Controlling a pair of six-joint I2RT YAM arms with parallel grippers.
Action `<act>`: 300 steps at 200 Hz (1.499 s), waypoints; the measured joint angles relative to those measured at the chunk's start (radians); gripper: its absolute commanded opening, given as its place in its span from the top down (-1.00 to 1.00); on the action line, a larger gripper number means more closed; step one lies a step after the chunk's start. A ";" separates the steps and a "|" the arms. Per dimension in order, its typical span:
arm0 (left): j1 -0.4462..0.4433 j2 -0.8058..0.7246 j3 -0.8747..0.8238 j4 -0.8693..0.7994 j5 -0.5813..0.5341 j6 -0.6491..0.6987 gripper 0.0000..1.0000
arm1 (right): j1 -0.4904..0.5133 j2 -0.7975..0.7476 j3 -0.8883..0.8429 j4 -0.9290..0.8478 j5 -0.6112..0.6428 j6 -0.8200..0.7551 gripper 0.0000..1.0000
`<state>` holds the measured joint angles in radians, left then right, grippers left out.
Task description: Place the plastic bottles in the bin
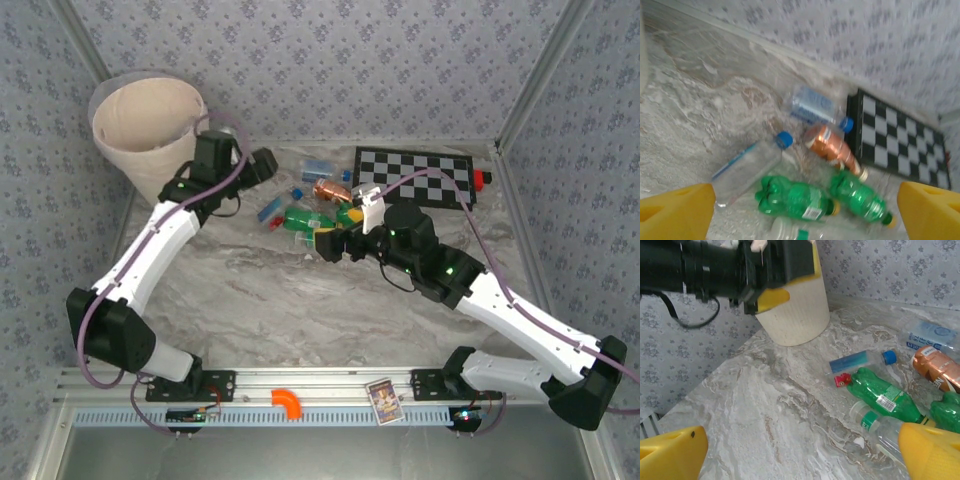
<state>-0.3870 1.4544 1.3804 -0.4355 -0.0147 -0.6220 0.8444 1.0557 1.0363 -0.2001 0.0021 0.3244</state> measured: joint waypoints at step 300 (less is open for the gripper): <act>0.018 0.858 0.653 -0.467 -0.049 0.542 -0.62 | -0.029 -0.082 -0.026 -0.059 0.036 0.011 -0.99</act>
<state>-0.3695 2.3123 2.0331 -0.9028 -0.0639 -0.0795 0.8158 0.9737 1.0103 -0.2588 0.0383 0.3351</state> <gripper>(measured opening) 0.810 0.995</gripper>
